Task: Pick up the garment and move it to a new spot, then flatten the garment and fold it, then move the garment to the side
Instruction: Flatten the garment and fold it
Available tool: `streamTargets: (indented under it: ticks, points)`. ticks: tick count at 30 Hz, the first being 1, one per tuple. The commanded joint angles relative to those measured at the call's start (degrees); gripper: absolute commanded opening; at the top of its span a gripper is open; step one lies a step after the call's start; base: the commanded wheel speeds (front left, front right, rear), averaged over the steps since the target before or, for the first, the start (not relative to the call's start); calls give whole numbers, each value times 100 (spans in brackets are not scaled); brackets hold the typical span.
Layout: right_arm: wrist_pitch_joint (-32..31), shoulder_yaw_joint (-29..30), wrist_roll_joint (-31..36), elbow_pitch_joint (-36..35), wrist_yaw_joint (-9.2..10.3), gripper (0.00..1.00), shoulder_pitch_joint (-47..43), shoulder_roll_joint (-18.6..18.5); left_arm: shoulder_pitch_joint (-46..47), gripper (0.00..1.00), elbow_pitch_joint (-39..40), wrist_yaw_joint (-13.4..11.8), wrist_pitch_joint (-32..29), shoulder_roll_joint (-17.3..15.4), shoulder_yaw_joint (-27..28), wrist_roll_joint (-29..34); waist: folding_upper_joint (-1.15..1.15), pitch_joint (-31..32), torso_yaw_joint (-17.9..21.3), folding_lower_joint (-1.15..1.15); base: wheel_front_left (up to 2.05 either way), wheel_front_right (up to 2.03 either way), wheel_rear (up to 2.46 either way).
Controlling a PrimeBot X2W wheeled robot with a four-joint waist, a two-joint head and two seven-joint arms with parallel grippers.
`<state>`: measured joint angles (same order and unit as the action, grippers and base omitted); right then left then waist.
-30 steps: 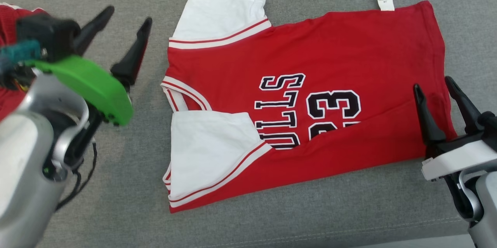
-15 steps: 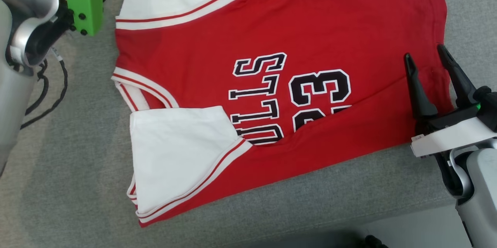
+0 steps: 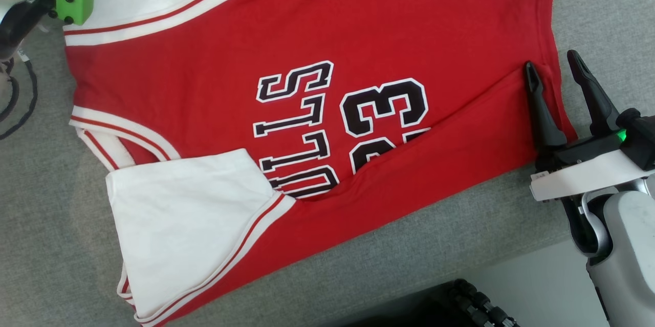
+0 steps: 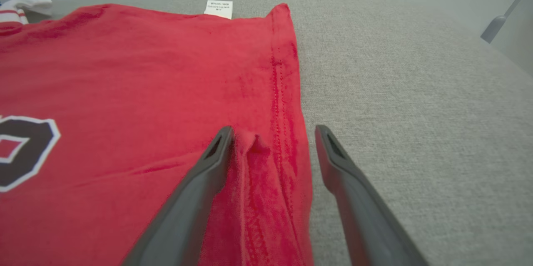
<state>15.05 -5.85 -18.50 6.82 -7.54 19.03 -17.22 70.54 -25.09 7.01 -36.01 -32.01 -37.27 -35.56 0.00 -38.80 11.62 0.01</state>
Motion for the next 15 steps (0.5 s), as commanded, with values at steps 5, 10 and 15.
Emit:
streamTargets:
  ticks: [5,10,15]
  points:
    - [18,4,55,9,10,100,-36,103,167,78,-176,21,86,-91,-69,33,0,-69,151,-1,0,0,0]
    - [18,-53,32,22,10,100,6,151,272,44,-293,26,5,-131,-105,23,0,-82,204,-1,0,0,0]
    - [18,-64,16,-19,10,100,64,126,282,0,-352,42,-232,-88,-139,-220,0,-83,242,-1,0,0,0]
